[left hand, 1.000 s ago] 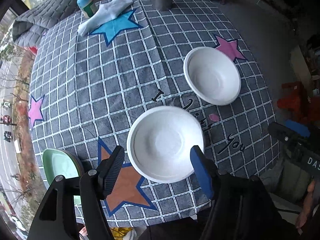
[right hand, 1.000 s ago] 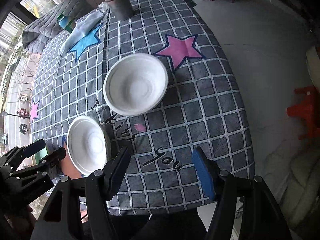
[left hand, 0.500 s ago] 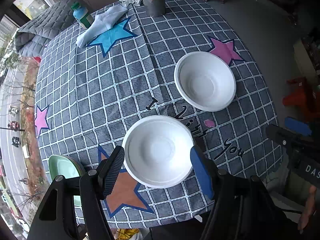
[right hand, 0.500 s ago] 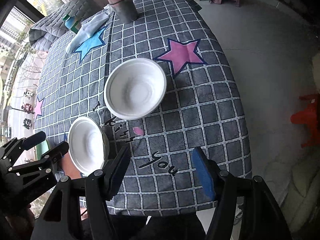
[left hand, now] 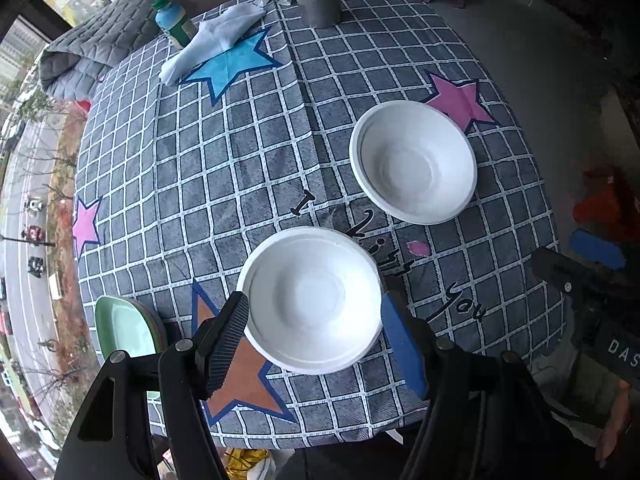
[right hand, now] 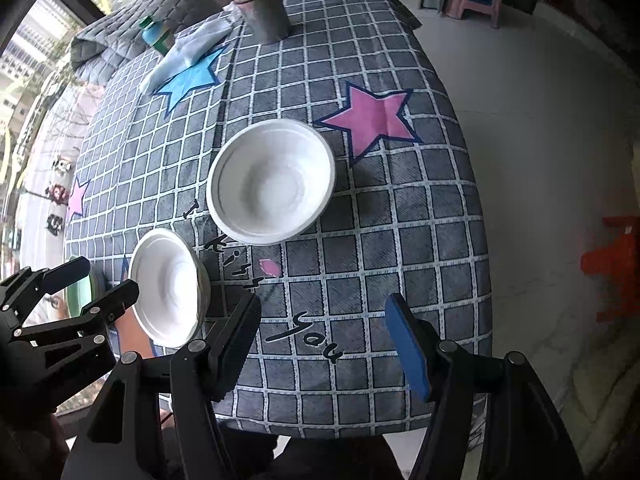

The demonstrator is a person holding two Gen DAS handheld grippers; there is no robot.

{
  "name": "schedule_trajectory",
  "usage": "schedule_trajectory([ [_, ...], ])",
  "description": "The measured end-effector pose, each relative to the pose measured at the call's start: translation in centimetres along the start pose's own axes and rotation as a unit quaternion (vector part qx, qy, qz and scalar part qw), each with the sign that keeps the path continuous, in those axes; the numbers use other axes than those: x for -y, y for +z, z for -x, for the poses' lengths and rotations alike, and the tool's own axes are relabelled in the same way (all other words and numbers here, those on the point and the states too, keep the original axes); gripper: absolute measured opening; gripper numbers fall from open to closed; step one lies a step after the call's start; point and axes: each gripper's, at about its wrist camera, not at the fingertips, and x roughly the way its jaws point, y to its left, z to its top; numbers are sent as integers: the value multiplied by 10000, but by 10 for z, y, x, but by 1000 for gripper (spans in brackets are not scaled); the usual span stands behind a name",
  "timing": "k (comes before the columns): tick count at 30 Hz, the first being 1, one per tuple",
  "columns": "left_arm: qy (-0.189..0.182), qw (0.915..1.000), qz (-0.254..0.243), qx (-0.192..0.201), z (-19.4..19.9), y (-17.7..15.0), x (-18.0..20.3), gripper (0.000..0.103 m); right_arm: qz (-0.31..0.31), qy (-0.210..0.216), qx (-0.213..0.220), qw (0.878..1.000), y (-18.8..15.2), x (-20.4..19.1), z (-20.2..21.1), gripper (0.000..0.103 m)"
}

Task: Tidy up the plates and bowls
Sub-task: 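Move both grippers to the rim of the last white bowl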

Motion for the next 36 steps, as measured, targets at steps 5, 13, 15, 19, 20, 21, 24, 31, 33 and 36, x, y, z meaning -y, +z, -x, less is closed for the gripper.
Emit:
schedule_trajectory([
  [5, 100, 9998, 159, -19, 3, -5, -1, 73, 252, 4, -6, 9997, 0, -5, -2, 66],
  [13, 155, 9997, 191, 23, 8, -10, 1, 73, 614, -179, 184, 9978, -2, -17, 1, 66],
  [15, 143, 9998, 142, 0, 6, -9, -1, 73, 628, -195, 202, 9976, -2, -20, 1, 66],
  [19, 80, 9999, 101, 62, 7, -4, -7, 73, 559, -267, 212, 9979, 0, -24, 2, 66],
  [20, 64, 9999, 75, 76, 8, -3, -8, 73, 546, -295, 226, 9978, 0, -25, 3, 66],
  [21, 49, 9999, 41, 98, 9, -1, -9, 73, 525, -330, 245, 9978, 1, -26, 4, 66],
  [24, -22, 9998, -36, 209, 13, 5, -13, 73, 496, -429, 325, 9973, 3, -30, 8, 66],
  [31, -183, 9992, -119, 332, 15, 16, -24, 73, 515, -691, 535, 9948, 8, -43, 18, 66],
  [33, -221, 9990, -134, 359, 16, 18, -27, 73, 490, -746, 538, 9946, 10, -46, 19, 66],
  [36, -289, 9987, -144, 382, 16, 22, -32, 73, 457, -802, 561, 9941, 12, -50, 21, 66],
])
